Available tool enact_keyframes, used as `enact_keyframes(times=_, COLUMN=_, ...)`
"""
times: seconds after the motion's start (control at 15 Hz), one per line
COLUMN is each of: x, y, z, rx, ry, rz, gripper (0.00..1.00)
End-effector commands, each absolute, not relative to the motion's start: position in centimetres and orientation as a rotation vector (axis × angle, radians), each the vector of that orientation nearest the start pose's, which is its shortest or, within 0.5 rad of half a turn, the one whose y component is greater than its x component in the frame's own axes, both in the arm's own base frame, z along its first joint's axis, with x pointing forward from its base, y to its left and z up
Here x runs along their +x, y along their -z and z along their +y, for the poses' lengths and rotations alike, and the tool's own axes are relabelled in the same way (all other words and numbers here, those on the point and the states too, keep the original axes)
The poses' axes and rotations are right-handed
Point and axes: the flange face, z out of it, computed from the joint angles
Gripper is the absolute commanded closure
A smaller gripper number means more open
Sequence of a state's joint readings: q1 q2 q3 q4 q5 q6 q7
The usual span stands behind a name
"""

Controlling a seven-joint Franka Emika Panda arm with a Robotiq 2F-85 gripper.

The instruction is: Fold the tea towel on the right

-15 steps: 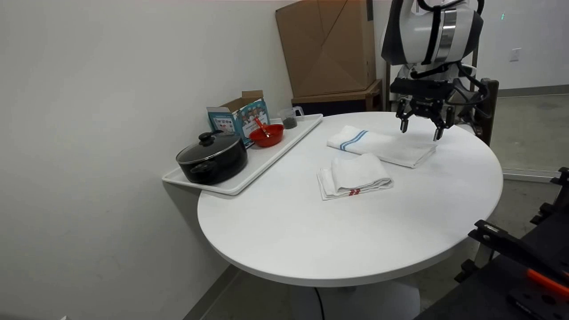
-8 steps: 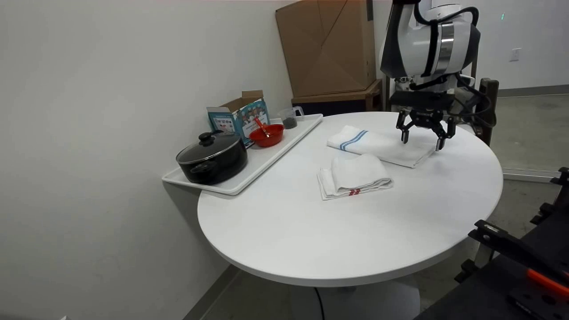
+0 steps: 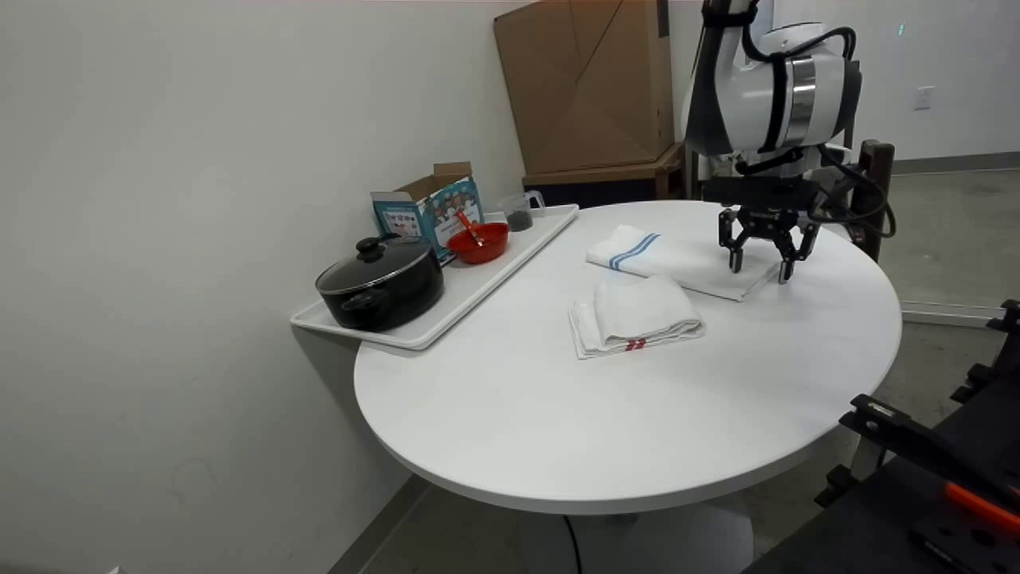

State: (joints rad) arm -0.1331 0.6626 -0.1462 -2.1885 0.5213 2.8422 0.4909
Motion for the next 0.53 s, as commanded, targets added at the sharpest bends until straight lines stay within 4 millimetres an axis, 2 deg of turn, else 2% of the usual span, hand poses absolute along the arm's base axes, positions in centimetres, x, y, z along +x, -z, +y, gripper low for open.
enact_keyframes(times=0.0, x=50.4, y=-8.4, z=-17.5, rx=-2.537, ry=0.062, rz=1.759, gripper=0.56)
enact_keyframes(times=0.27, x=50.4, y=-8.9, z=-17.1, rx=-2.549, ry=0.094, rz=1.727, gripper=0.87)
enact_keyframes(times=0.47, x=49.9, y=-10.0, z=-16.1, rx=-2.573, ry=0.115, rz=1.659, gripper=0.96)
